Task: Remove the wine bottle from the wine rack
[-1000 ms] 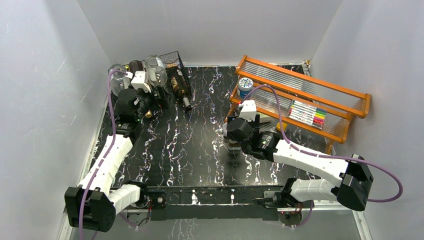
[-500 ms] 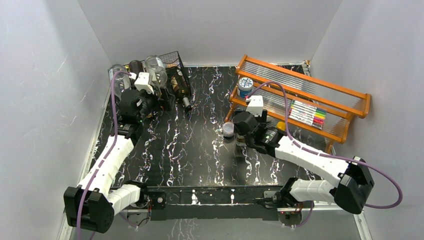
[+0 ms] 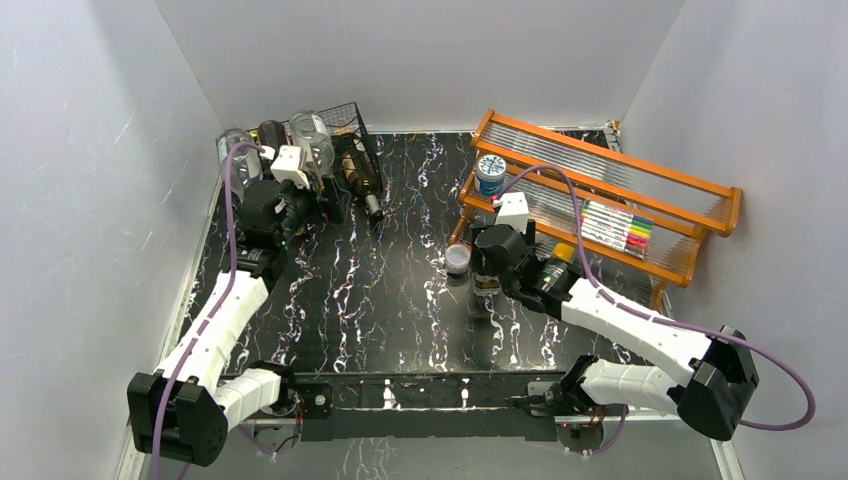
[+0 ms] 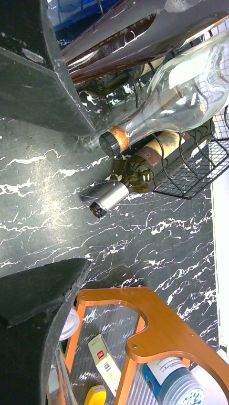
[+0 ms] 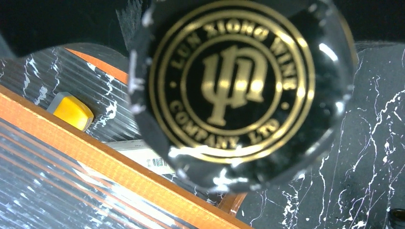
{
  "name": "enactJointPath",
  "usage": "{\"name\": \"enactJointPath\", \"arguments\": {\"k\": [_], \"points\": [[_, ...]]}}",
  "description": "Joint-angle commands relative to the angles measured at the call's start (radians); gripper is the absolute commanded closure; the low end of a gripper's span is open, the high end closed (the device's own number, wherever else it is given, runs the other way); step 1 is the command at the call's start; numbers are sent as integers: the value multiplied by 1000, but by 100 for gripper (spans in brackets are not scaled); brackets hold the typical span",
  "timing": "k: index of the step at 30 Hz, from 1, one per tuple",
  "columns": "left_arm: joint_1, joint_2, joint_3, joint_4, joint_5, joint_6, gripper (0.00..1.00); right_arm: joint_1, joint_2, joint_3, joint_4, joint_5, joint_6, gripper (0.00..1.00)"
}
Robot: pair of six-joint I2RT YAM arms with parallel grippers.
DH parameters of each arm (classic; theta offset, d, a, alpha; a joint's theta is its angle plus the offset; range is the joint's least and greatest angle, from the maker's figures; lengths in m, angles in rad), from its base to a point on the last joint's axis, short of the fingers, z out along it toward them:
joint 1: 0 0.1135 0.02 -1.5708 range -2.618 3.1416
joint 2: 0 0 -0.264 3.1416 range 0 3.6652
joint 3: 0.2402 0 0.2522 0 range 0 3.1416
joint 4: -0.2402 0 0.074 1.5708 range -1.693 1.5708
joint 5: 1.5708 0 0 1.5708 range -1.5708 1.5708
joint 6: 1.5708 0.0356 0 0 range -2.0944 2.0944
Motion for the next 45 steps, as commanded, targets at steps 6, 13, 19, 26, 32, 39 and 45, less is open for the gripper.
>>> {"name": "enactJointPath", "arguments": {"k": [6, 13, 19, 26, 32, 39, 45], "points": [[-9, 3, -2, 27, 5, 16, 2, -5, -47, 50, 13, -7, -20, 2], [-8, 10, -1, 25, 4, 16, 2, -5, -72, 114, -59, -27, -31, 2], [-12, 11, -2, 24, 6, 8, 2, -5, -156, 181, -147, -53, -66, 2], [-29, 19, -6, 18, -22, 7, 2, -5, -271, 216, -142, -164, -128, 2], [-40, 32, 51, -90, -127, -33, 2, -5, -271, 258, -122, -221, -191, 2], [-40, 38, 224, -425, -176, -132, 2, -5, -241, 283, -105, -249, -308, 2], [-28, 102, 422, -721, -235, -112, 2, -5, -202, 311, -110, -300, -335, 2]]}}
